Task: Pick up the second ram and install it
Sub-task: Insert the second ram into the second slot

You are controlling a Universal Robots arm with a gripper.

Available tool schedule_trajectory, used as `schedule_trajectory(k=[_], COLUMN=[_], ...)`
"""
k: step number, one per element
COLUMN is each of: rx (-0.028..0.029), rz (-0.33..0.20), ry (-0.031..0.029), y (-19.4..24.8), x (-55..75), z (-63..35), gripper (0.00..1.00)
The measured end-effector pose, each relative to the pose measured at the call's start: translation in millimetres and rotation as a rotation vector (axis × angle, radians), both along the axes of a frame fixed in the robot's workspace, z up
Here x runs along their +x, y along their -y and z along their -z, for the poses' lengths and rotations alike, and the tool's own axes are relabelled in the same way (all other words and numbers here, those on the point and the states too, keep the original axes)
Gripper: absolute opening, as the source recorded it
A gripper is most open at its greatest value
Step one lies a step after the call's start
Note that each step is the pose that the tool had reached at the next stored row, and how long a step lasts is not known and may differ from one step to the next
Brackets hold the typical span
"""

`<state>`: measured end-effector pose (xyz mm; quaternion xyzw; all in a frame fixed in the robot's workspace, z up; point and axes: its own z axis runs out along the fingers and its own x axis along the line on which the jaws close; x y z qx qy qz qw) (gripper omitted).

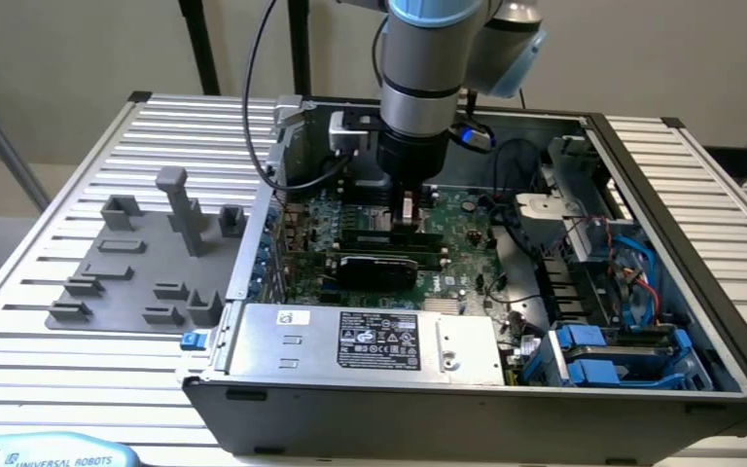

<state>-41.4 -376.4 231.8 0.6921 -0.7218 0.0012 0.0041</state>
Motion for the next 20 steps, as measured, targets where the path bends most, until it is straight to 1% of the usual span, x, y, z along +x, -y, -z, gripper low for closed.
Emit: schedule_trajectory(k=[20], rx=[0.0003], rz=[-0.011], ry=[-0.0001], y=[0.5], x=[-0.7], z=[4.7], gripper=[0.14])
